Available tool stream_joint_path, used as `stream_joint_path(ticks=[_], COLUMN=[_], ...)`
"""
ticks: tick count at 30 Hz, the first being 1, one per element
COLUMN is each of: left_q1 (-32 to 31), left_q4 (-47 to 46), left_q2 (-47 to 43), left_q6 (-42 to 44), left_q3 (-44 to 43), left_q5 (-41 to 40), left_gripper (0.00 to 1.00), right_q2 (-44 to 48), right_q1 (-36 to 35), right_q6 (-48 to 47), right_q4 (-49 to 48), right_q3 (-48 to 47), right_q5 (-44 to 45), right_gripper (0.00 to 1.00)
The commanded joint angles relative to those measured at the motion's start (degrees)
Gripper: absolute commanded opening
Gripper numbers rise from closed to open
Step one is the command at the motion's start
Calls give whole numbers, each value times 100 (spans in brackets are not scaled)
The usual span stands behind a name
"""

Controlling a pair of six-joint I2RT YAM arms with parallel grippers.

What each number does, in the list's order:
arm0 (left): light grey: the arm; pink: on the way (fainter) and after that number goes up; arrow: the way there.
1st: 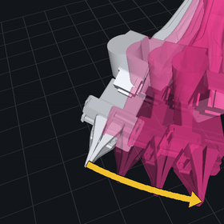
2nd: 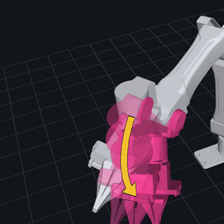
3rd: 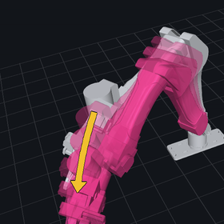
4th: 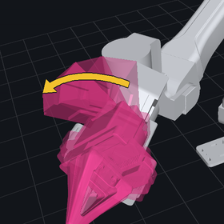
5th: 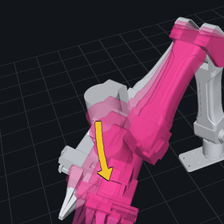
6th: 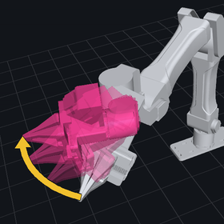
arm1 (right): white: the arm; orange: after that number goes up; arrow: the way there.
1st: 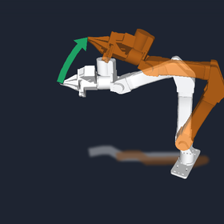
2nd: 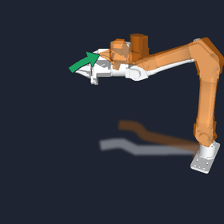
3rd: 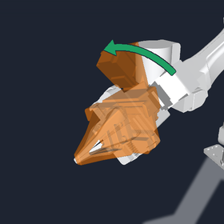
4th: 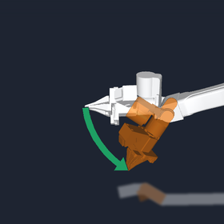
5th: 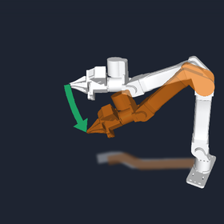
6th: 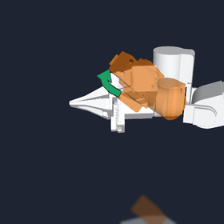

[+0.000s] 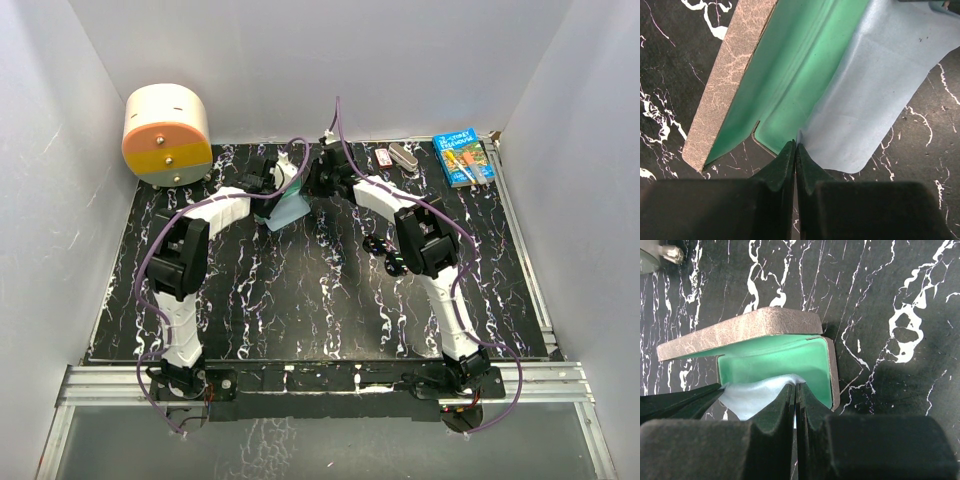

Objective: Organize the sunglasses
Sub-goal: Place the glasses cleaning cloth in the sunglasses case.

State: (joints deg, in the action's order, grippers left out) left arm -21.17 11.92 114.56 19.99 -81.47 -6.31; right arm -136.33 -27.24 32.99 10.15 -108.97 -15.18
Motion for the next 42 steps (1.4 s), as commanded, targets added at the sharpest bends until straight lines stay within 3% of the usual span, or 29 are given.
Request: stream_joint_path(ticks=[1,42], left_q1=[-12,-2], left_q4=[-97,-383], left_q2=[-57,60], left_q6=[87,364], left_q3=[-197,-271], left_q5=[-222,-651], left_gripper=[0,0], right_q2=[-30,-438], right_q1=[27,82], right_q6=[-3,-40], right_q4=[-536,-831], right_q3=[-279,-607], right_q5=[-1,-55], right_gripper=[7,8])
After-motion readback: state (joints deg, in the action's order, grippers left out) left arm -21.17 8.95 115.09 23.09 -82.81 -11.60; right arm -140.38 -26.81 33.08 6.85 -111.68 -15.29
